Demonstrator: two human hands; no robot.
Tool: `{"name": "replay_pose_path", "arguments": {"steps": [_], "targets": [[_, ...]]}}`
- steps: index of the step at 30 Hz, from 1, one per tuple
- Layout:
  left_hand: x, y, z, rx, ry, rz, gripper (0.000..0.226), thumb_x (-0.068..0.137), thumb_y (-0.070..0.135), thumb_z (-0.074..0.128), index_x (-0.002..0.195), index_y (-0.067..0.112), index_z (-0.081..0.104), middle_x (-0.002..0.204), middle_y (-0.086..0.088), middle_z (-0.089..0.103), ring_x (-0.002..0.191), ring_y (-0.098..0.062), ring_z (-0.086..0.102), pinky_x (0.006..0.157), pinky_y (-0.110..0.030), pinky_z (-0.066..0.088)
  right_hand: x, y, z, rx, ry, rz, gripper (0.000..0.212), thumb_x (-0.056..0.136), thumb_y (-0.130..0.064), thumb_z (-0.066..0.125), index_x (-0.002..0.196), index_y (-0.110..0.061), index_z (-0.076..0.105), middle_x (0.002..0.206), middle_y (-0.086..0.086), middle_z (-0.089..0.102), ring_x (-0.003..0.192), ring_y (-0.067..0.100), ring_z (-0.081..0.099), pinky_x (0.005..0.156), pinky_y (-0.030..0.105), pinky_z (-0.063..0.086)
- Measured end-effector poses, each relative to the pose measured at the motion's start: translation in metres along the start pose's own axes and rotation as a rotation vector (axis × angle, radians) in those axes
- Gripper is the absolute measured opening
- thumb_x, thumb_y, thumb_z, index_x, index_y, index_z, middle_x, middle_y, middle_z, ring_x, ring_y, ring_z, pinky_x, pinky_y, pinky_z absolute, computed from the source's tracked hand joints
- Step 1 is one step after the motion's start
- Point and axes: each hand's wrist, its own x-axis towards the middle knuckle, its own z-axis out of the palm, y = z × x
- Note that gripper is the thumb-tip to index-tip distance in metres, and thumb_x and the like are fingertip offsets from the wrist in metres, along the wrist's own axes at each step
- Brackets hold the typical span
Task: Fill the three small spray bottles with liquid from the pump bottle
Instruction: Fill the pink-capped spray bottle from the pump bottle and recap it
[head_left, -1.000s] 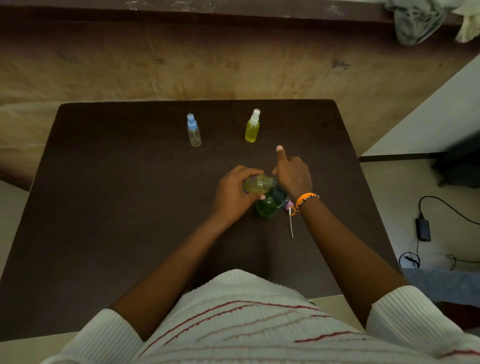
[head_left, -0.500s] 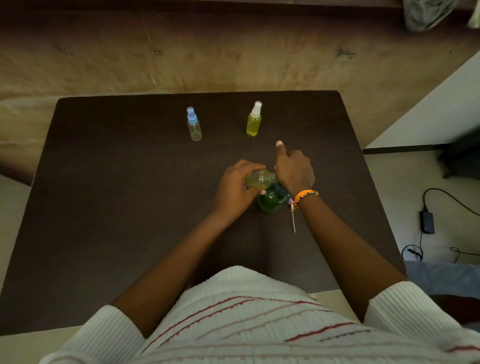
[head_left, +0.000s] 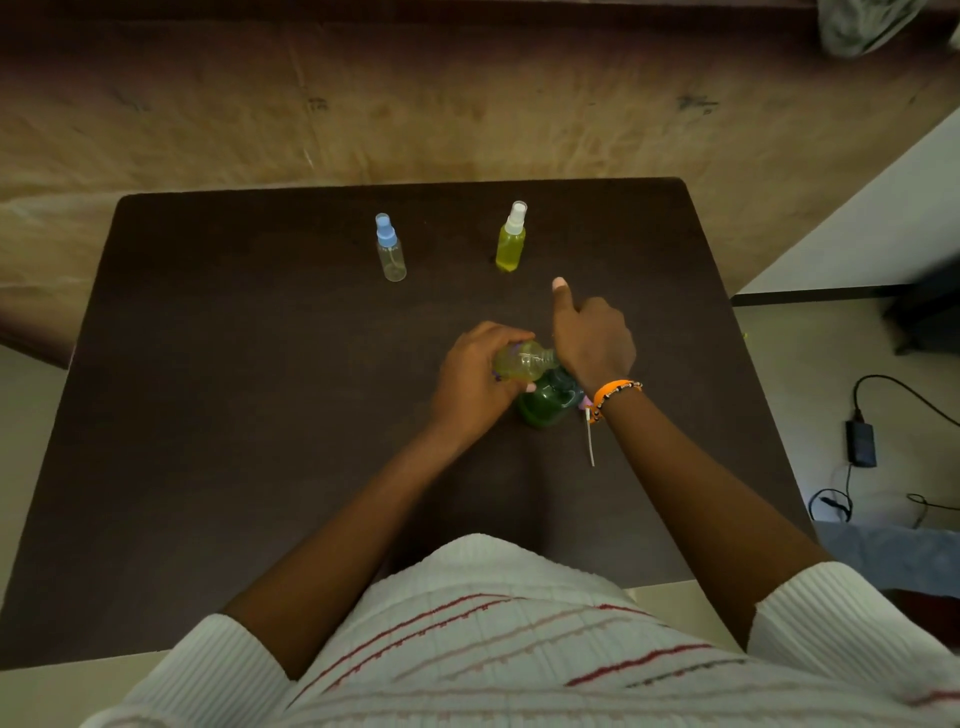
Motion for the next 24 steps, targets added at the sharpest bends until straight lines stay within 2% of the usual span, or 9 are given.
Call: {"name": "replay_pose_path", "arguments": {"steps": [5, 13, 16, 20, 24], "targets": [[-0.001, -0.001, 0.000, 0.012, 0.000, -0.013, 0.051, 0.058, 0.007, 0.081, 0.106, 0.017, 0.066, 0.100, 0.006, 0.059, 0.095, -0.019, 0.059, 0.084, -0.039, 0.049, -0.001, -0.002, 0.002, -0.019, 0.022, -0.037, 0.068, 0.096, -0.061, 0.028, 0.100, -0.006, 0.066, 0.109, 0.015, 0.067, 0.102, 0.036, 0.060, 0.096, 0.047, 0.044], [0.000, 0.001, -0.004, -0.005, 0.014, 0.016, 0.051, 0.057, 0.007, 0.081, 0.105, 0.016, 0.067, 0.099, 0.005, 0.059, 0.093, -0.016, 0.060, 0.085, -0.039, 0.050, 0.004, -0.001, -0.006, 0.068, -0.109, 0.004, 0.077, 0.093, -0.066, 0.020, 0.102, -0.009, 0.071, 0.112, 0.013, 0.067, 0.106, 0.033, 0.059, 0.098, 0.045, 0.043], [0.000, 0.002, -0.003, -0.013, 0.017, 0.006, 0.051, 0.057, 0.006, 0.081, 0.105, 0.016, 0.067, 0.098, 0.006, 0.059, 0.093, -0.017, 0.060, 0.084, -0.039, 0.050, -0.001, 0.000, -0.002, 0.053, -0.072, 0.003, 0.077, 0.093, -0.066, 0.021, 0.099, -0.008, 0.071, 0.109, 0.014, 0.068, 0.102, 0.033, 0.060, 0.096, 0.045, 0.044], [-0.001, 0.000, -0.001, 0.017, 0.006, -0.004, 0.052, 0.057, 0.008, 0.082, 0.106, 0.016, 0.067, 0.098, 0.008, 0.057, 0.094, -0.018, 0.059, 0.084, -0.039, 0.050, -0.009, -0.003, -0.001, 0.015, 0.036, -0.056, 0.064, 0.097, -0.060, 0.028, 0.084, -0.008, 0.064, 0.099, 0.014, 0.068, 0.093, 0.034, 0.062, 0.088, 0.044, 0.047], [-0.001, -0.002, 0.000, 0.020, 0.002, -0.017, 0.053, 0.058, 0.010, 0.082, 0.107, 0.017, 0.066, 0.100, 0.006, 0.059, 0.095, -0.020, 0.059, 0.083, -0.040, 0.050, -0.010, -0.004, -0.001, 0.005, 0.029, -0.088, 0.065, 0.097, -0.059, 0.026, 0.080, -0.009, 0.063, 0.097, 0.013, 0.069, 0.092, 0.033, 0.062, 0.088, 0.044, 0.048]]}}
